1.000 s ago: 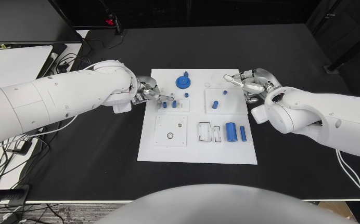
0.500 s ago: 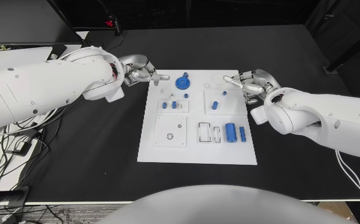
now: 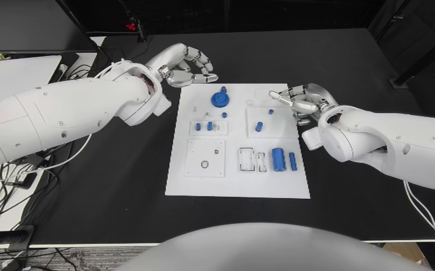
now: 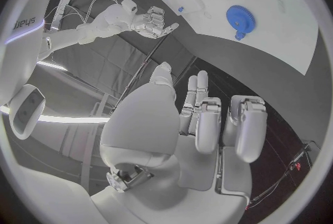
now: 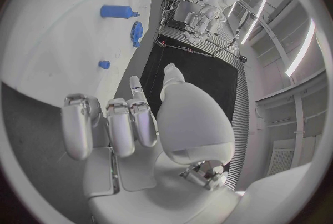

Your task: Assemble the parts on the task board

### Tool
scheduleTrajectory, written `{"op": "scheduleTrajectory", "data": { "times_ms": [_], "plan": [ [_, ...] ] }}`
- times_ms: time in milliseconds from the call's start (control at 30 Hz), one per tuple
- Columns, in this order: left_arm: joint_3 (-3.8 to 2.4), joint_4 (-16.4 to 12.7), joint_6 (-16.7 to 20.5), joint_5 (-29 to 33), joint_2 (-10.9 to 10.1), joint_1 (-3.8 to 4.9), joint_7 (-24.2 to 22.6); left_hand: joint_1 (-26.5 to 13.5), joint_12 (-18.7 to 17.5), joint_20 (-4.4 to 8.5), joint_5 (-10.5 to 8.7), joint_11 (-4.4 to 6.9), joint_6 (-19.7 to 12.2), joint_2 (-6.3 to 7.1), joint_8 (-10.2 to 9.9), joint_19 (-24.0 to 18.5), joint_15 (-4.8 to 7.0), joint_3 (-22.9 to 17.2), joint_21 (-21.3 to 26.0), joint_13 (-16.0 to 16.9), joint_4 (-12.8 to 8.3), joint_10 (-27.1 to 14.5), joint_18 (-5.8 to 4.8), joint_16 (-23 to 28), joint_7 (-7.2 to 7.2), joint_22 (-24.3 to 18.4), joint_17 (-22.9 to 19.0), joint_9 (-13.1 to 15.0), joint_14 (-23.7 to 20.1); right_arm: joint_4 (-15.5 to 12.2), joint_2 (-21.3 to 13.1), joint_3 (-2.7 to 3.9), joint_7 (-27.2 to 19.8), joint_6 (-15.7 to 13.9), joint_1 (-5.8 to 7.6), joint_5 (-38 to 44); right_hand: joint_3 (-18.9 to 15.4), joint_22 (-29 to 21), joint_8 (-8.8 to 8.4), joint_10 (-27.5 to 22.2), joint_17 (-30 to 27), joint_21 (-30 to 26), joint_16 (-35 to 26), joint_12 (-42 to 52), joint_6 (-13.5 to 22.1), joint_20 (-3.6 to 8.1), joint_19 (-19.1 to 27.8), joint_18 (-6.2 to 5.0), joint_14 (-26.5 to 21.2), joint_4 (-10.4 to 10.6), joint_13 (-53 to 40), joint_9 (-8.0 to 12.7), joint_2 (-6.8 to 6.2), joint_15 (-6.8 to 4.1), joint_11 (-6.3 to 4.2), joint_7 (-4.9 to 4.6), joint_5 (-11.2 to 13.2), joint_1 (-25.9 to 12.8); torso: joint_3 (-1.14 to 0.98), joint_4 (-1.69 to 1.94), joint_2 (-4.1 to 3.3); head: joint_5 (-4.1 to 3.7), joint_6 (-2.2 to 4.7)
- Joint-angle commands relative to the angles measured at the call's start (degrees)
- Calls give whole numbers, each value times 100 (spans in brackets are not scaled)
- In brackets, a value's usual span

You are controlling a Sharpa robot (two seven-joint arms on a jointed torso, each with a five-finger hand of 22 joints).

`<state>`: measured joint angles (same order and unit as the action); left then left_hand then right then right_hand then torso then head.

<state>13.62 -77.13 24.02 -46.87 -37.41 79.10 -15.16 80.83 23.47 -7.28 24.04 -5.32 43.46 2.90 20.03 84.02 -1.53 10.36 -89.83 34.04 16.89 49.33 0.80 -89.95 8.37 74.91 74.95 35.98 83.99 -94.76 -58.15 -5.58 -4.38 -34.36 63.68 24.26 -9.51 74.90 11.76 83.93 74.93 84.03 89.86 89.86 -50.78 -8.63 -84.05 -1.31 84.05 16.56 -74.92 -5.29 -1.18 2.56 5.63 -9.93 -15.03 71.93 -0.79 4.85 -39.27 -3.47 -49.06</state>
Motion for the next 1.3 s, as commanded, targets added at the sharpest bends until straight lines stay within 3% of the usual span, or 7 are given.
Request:
{"op": "scheduleTrajectory", "data": {
  "times_ms": [33, 200, 367, 533, 733, 967, 1300],
  "plan": [
    [-4, 90, 556, -171, 88, -82, -807, 260, -279, -83, -142, -72, -14, 122, -226, 598, -80, -144, -17, -481, -6, 40, -80, -5, 93, 1509, 1505, -357, 601, -12, 8, 2, -92, 48, 4, -45, -30, 1221, 20, 607, 1507, -24, 14, 14, 36, 2, 6, -76, 595, -8, -1508, -6, 40, -27, -13, 11, -19, 9, 3, -5, 1, -16, -3],
    [-4, 272, 568, -1003, 282, -206, -721, 824, -623, -154, -902, -152, 134, 96, -667, 598, -128, -581, -17, -1296, -23, 187, -80, -5, 147, 1509, 1505, -1089, 601, -14, 12, 2, -106, 36, 4, -48, -33, 1221, 24, 607, 1507, -24, 14, 14, 39, 2, 6, -76, 595, -9, -1508, -6, 41, -28, -13, 11, -22, 12, 0, -2, 4, -19, 6],
    [-4, 442, 459, -2217, 463, -288, -430, 1111, -817, -157, -1248, -114, 480, 59, -932, 598, -125, -932, -17, -1874, -35, 329, -80, -5, 124, 1509, 1505, -1606, 601, -16, 32, 2, -287, -88, 4, -125, -35, 1234, 30, 607, 1507, 3, 14, 14, 36, 2, -22, -67, 595, -11, -1508, -7, 44, -28, -14, 13, -25, 16, 0, -4, 4, -16, 23],
    [-5, 624, 403, -3182, 645, -370, -276, 1215, -936, -153, -1296, -128, 592, 85, -1126, 598, -121, -1155, -17, -2208, -33, 238, -80, -5, 87, 1509, 1505, -1925, 601, -14, 48, 2, -550, -223, 4, -289, -38, 1247, 46, 607, 1507, 31, 14, 14, 26, 3, -49, -58, 595, -12, -1508, -11, 49, -30, -17, 16, -29, 23, -4, 4, 1, -42, 47],
    [-5, 833, 414, -3695, 835, -461, -350, 1309, -952, -155, -1317, -132, 665, 124, -1210, 598, -128, -1286, -17, -2364, -42, 226, -80, -5, 89, 1509, 1505, -2084, 601, -12, 66, 2, -729, -256, 4, -407, -38, 1247, 50, 607, 1507, 30, 14, 14, 26, 3, -48, -58, 595, -11, -1508, -12, 53, -30, -18, 17, -34, 24, 0, -2, 4, -26, 53],
    [-6, 1073, 409, -4658, 1035, -555, -488, 1326, -925, -156, -1410, -118, 776, 313, -1273, 598, -127, -1338, -17, -2521, -43, 286, -80, -5, 51, 1509, 1505, -2240, 601, 3, 78, 2, -982, -297, 3, -552, -40, 1250, 51, 607, 1507, 33, 14, 14, 71, 4, -53, -57, 595, -8, -1508, -6, 85, -31, -14, 10, -60, 36, -1, 2, 7, -19, 39],
    [-7, 1264, 179, -4975, 1201, -628, -512, 1373, -905, -144, -1674, -114, 914, 380, -1316, 598, -128, -1445, -17, -2688, -41, 380, -80, -5, 72, 1509, 1505, -2384, 601, 6, 84, 2, -1010, -264, 0, -581, -44, 1247, 58, 607, 1507, 27, 14, 14, 81, 4, -48, -58, 595, -6, -1508, -5, 96, -30, -13, 9, -80, 37, -7, 12, 2, -15, 9]
  ]
}}
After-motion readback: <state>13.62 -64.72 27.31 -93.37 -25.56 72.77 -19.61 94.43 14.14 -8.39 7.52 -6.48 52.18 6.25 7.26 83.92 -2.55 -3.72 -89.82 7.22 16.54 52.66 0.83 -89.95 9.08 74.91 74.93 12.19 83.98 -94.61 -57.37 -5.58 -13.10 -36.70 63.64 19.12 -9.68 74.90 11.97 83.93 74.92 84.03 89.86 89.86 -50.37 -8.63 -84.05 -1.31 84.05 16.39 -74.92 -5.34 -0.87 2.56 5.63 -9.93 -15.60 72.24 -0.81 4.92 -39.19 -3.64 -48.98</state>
